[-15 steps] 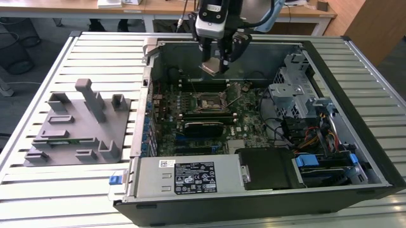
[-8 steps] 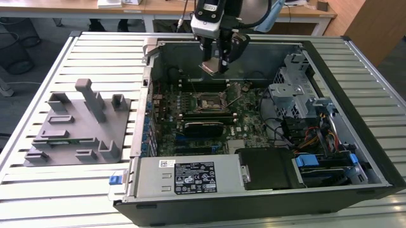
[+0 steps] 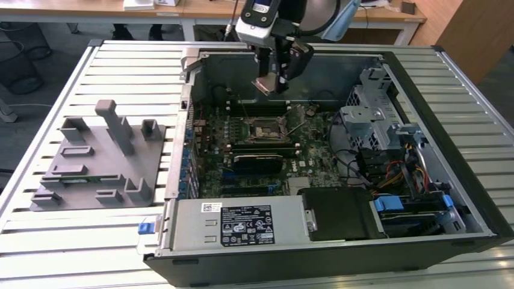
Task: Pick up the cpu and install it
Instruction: 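Place the cpu into insertion slot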
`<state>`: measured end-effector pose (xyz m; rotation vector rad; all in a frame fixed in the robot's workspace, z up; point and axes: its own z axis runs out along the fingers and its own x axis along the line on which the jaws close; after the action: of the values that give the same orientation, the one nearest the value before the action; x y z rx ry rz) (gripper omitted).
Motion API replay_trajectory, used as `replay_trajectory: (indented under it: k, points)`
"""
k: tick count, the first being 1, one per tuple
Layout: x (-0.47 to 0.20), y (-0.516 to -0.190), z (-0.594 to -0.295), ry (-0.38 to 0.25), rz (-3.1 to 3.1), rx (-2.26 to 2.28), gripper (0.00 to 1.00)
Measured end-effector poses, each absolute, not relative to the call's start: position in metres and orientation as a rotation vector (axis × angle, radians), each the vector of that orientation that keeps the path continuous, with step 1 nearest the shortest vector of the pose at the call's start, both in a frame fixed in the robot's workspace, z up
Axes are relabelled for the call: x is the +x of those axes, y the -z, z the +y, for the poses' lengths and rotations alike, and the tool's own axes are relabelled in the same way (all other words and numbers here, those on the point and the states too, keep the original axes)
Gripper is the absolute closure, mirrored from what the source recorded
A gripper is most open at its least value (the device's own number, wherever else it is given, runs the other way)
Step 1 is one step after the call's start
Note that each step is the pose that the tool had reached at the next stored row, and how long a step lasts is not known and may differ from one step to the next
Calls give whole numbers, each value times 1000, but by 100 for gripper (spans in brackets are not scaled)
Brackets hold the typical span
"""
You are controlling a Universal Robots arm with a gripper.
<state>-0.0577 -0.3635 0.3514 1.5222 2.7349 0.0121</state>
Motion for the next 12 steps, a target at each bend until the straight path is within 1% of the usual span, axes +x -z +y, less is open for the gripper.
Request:
replay_trajectory:
  k: [12]
  points:
    - [-58, -350, -362, -11, 2597, 1746, 47]
